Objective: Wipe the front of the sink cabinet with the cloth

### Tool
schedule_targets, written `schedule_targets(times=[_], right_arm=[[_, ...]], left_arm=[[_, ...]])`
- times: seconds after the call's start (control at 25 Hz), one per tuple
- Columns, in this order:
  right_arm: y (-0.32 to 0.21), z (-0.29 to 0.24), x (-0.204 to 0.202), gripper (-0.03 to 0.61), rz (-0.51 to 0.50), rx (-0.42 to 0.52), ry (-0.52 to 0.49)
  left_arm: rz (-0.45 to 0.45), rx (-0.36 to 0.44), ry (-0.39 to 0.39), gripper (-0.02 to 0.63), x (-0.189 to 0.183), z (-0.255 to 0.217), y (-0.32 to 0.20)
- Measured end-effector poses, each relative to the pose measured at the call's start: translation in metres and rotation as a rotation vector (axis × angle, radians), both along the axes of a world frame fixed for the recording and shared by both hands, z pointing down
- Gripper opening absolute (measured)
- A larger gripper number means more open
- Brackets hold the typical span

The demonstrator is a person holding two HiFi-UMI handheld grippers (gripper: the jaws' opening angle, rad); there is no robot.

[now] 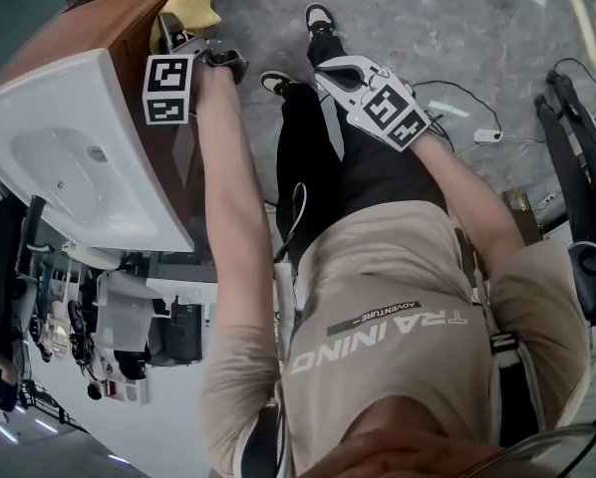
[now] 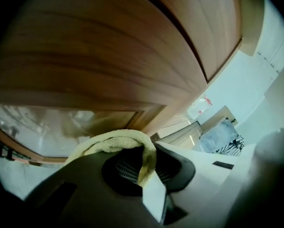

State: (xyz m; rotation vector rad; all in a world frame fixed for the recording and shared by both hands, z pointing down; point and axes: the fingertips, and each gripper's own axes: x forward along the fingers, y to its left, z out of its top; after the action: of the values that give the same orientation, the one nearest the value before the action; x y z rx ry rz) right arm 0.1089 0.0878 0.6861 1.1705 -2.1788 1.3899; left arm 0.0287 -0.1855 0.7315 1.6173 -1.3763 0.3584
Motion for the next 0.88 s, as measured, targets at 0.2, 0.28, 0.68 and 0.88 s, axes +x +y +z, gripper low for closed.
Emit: schedule_targets(times=[0.2,0.28,0.68,0.88], right_arm=[[-0.002,0.000,-0.003,0.012,-0.004,0.006,-0.003],[-0.002,0.002,-0.004,0.012,-0.002,0.005,-0.001],[0.008,0.020,-0.034,0.012,-0.027,-0.010,-0.006],[0.027,0.027,-0.081,0.012,-0.069,-0.025,-0.013]], left_arm=[[0.119,0.046,0.086,0.043,0.036,-0.003,-0.016],[0.206,0.085,0.132,0.043,0.054,-0.008,-0.017],[0.292,0.032,0.155,0.043,0.020,0.010,0.053],[0.300,-0.063,0.121,0.043,-0.049,0.030,0.124]])
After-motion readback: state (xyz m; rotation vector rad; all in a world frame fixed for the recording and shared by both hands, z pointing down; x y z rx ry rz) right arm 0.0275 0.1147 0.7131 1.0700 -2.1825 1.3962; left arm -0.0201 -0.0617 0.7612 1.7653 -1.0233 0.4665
